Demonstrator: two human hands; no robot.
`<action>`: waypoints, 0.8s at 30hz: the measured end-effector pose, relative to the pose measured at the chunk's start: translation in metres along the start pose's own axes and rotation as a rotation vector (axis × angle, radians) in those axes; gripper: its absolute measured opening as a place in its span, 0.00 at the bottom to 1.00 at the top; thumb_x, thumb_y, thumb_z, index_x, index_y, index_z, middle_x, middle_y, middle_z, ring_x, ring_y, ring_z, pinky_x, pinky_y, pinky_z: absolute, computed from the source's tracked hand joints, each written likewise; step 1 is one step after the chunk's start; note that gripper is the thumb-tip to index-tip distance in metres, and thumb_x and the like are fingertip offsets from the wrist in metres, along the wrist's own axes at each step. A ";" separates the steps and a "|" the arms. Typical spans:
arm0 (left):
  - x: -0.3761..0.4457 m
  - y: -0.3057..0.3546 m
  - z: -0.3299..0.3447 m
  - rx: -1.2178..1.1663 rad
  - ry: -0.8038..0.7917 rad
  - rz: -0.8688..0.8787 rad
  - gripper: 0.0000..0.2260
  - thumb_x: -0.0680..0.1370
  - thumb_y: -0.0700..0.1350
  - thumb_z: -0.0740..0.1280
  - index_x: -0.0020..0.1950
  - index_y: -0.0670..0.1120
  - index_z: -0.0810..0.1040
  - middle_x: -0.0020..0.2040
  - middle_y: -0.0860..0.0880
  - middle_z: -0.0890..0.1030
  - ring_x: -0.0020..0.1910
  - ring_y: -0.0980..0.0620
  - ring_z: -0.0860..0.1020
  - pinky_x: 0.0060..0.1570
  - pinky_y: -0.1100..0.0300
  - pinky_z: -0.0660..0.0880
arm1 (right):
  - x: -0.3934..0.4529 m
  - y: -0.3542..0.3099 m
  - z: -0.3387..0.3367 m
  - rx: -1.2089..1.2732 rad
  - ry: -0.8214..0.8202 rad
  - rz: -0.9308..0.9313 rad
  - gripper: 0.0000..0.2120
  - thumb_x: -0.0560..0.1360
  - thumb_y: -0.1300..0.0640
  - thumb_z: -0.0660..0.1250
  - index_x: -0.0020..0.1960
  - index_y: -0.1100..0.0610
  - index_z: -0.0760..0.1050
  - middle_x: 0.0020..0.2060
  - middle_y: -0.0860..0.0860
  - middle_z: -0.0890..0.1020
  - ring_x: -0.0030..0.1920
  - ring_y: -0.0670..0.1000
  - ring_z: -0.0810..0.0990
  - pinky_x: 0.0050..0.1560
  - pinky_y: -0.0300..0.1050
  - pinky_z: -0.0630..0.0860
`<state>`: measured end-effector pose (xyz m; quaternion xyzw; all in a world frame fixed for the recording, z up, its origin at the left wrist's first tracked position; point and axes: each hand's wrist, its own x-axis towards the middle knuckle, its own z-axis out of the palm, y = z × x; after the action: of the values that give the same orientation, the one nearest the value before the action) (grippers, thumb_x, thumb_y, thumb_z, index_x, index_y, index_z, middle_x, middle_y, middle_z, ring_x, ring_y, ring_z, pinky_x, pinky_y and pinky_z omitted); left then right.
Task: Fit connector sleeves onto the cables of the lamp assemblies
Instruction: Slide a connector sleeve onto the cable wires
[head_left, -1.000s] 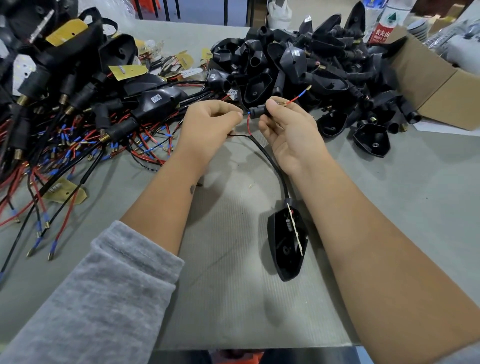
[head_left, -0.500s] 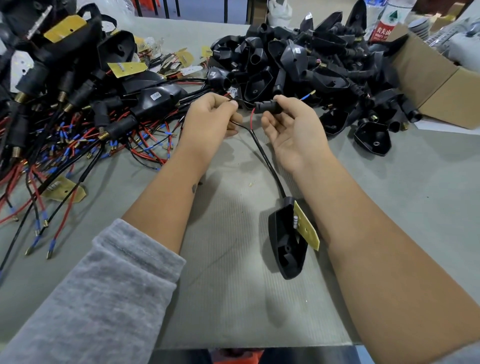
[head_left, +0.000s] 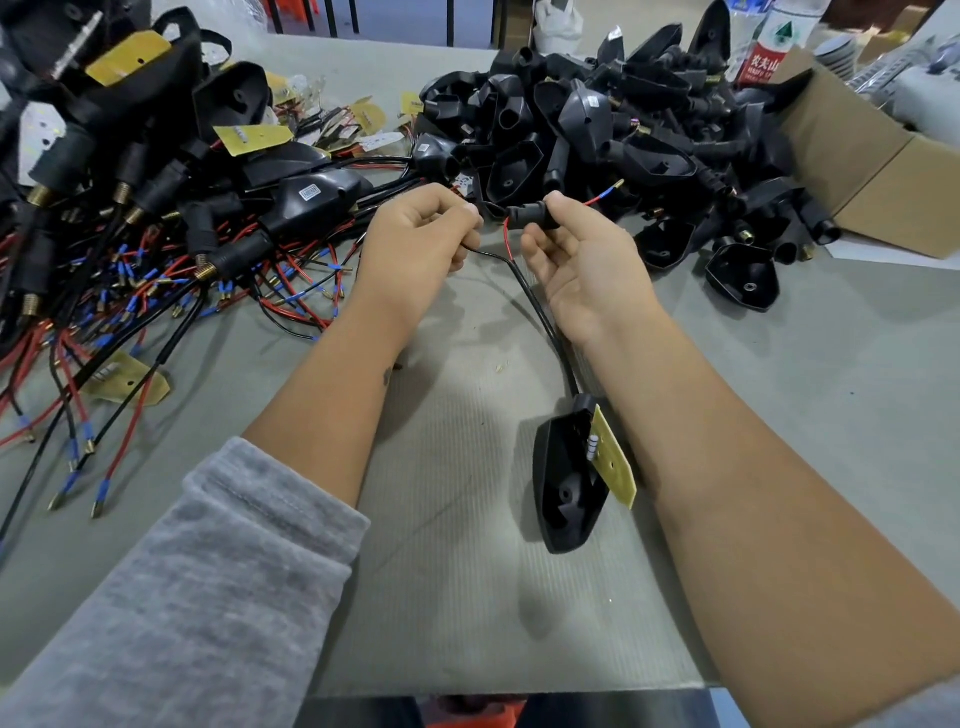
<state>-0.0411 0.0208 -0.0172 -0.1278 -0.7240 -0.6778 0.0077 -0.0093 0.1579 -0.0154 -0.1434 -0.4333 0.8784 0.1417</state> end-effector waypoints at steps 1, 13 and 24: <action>0.001 0.000 0.000 -0.004 0.007 -0.012 0.08 0.78 0.39 0.64 0.39 0.45 0.78 0.35 0.48 0.79 0.33 0.55 0.74 0.36 0.65 0.74 | -0.001 0.000 0.000 -0.013 -0.008 -0.004 0.01 0.78 0.66 0.65 0.47 0.63 0.74 0.39 0.56 0.78 0.33 0.47 0.79 0.36 0.37 0.79; 0.003 -0.006 -0.003 0.017 0.040 0.037 0.05 0.77 0.39 0.69 0.42 0.48 0.81 0.32 0.53 0.78 0.31 0.59 0.75 0.39 0.63 0.76 | -0.001 0.001 0.000 -0.011 -0.025 -0.025 0.04 0.78 0.67 0.65 0.45 0.63 0.75 0.40 0.57 0.78 0.34 0.49 0.80 0.37 0.38 0.80; 0.001 -0.005 0.001 0.042 0.033 0.056 0.05 0.79 0.40 0.67 0.45 0.48 0.80 0.36 0.52 0.82 0.34 0.60 0.78 0.40 0.65 0.77 | -0.006 0.002 0.003 -0.095 -0.098 -0.031 0.03 0.79 0.66 0.64 0.46 0.62 0.74 0.40 0.56 0.78 0.36 0.49 0.80 0.39 0.38 0.80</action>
<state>-0.0430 0.0216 -0.0217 -0.1366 -0.7339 -0.6641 0.0415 -0.0053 0.1523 -0.0150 -0.1001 -0.4830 0.8606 0.1269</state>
